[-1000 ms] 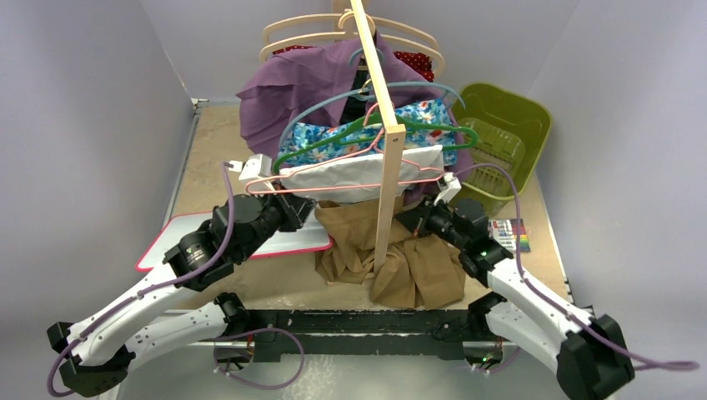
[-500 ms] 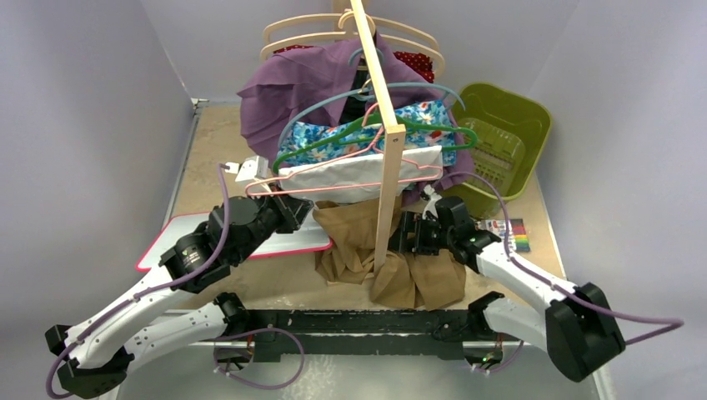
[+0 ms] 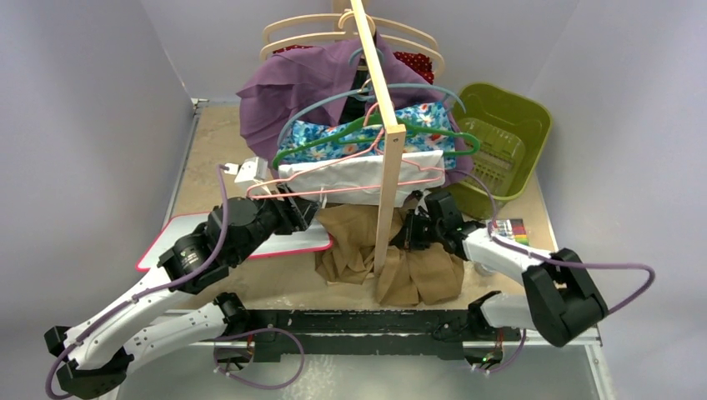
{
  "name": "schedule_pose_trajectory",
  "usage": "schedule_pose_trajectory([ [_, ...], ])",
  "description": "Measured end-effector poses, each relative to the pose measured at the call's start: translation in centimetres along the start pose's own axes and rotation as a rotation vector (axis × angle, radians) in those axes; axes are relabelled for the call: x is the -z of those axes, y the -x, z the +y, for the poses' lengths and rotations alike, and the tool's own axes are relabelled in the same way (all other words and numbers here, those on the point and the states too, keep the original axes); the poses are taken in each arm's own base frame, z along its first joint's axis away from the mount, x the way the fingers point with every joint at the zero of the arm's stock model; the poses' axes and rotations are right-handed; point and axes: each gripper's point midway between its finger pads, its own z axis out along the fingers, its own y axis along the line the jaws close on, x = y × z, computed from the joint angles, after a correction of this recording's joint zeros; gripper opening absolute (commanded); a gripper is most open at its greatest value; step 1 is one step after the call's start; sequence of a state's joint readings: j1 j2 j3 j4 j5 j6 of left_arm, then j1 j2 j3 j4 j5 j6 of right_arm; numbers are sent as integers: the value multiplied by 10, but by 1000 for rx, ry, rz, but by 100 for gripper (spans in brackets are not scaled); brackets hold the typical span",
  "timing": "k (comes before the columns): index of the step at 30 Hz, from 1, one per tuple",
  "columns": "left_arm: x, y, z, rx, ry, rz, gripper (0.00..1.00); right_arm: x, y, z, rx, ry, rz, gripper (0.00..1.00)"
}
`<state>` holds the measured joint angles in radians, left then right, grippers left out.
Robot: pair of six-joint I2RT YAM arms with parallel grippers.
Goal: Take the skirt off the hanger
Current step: Pick up the skirt from the center of the board.
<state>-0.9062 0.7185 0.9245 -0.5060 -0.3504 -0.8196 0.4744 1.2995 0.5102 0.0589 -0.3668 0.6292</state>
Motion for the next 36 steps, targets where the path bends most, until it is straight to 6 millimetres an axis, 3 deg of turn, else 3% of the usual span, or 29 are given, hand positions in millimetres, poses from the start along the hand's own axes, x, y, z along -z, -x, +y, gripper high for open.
schedule_pose_trajectory([
  [4, 5, 3, 6, -2, 23, -14, 73, 19, 23, 5, -8, -35, -139, 0],
  [9, 9, 9, 11, -4, 53, -33, 79, 72, 62, 18, -1, -53, -414, 0],
  [12, 10, 10, 15, -7, 72, -40, 81, 105, 74, 19, -19, -67, -552, 0],
  [17, 10, 10, 21, -7, 98, -46, 83, 148, 76, 16, -56, -80, -689, 0],
  [23, 10, 11, 24, -10, 112, -51, 83, 197, 79, 28, -64, -51, -805, 0],
  [36, 19, 17, 24, -4, 107, -70, 85, 283, 95, 36, -57, -158, -974, 0],
])
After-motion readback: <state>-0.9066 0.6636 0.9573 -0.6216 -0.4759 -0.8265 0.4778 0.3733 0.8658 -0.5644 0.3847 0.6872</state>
